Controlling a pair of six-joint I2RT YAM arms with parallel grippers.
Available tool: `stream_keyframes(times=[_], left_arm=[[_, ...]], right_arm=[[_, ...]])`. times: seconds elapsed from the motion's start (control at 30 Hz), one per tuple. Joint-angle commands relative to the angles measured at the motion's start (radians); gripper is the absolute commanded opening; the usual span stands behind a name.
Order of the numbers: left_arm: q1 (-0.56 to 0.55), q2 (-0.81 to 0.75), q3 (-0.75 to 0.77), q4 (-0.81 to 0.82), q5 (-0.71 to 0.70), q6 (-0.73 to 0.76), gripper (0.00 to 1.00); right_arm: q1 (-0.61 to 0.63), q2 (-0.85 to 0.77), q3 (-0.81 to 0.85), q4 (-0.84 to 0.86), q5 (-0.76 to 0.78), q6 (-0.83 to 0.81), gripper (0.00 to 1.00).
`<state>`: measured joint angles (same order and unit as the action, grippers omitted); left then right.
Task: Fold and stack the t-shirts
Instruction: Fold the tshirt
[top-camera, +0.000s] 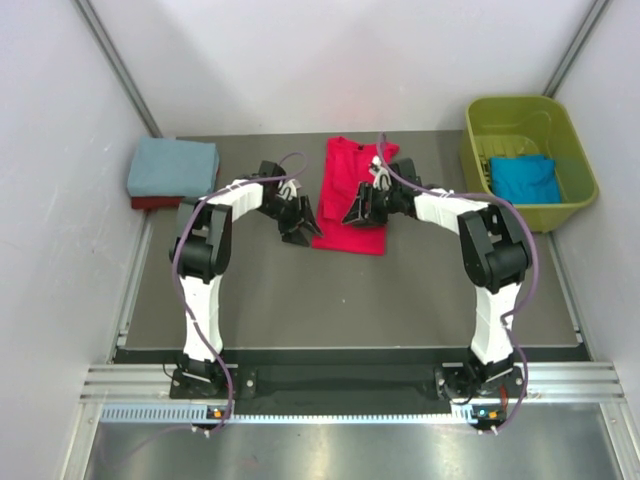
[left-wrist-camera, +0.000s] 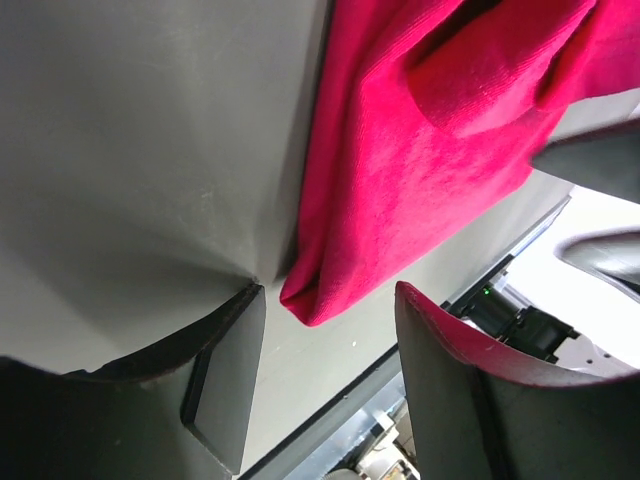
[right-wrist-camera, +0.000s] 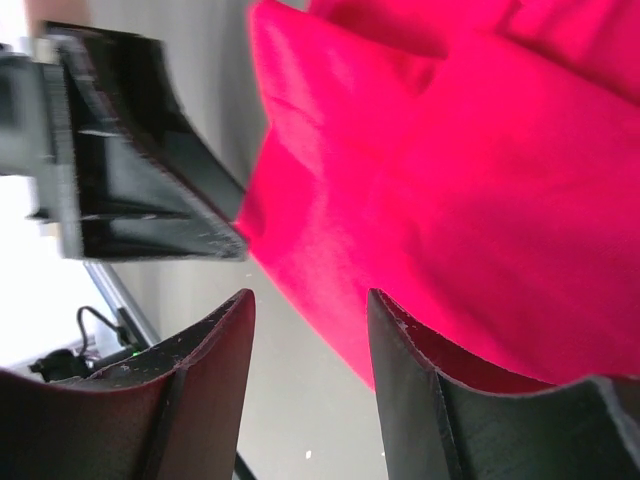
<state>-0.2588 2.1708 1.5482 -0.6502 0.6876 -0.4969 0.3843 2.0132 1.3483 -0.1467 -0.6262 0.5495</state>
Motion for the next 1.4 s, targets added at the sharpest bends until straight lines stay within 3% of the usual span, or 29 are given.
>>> stream_keyframes(times=[0.0, 0.33, 0.53, 0.73, 0.93, 0.97, 1.1, 1.37], left_arm=[[-0.010, 0.038, 0.013, 0.035, -0.017, -0.005, 0.60], [-0.051, 0.034, -0.016, 0.069, 0.019, -0.037, 0.58], [-0.063, 0.038, -0.037, 0.078, 0.023, -0.051, 0.57], [-0.063, 0.034, -0.043, 0.074, 0.020, -0.057, 0.55], [-0.040, 0.035, -0.025, 0.040, -0.028, -0.029, 0.57], [-0.034, 0.050, -0.019, 0.038, -0.034, -0.023, 0.54], [-0.005, 0.080, 0.015, 0.026, -0.025, -0.017, 0.23], [0.015, 0.054, -0.019, -0.005, -0.020, 0.006, 0.20]], right_arm=[[0.008, 0.060, 0.032, 0.029, 0.017, -0.028, 0.49], [-0.018, 0.148, 0.144, -0.011, 0.088, -0.086, 0.49], [-0.073, 0.209, 0.355, -0.022, 0.112, -0.105, 0.49], [-0.108, 0.161, 0.385, -0.027, 0.118, -0.115, 0.49], [-0.131, 0.018, 0.252, -0.040, 0.074, -0.095, 0.49], [-0.134, 0.001, 0.229, -0.053, 0.071, -0.088, 0.49], [-0.139, -0.108, 0.039, -0.088, 0.045, -0.046, 0.50], [-0.156, -0.277, -0.268, -0.027, -0.013, 0.042, 0.52]])
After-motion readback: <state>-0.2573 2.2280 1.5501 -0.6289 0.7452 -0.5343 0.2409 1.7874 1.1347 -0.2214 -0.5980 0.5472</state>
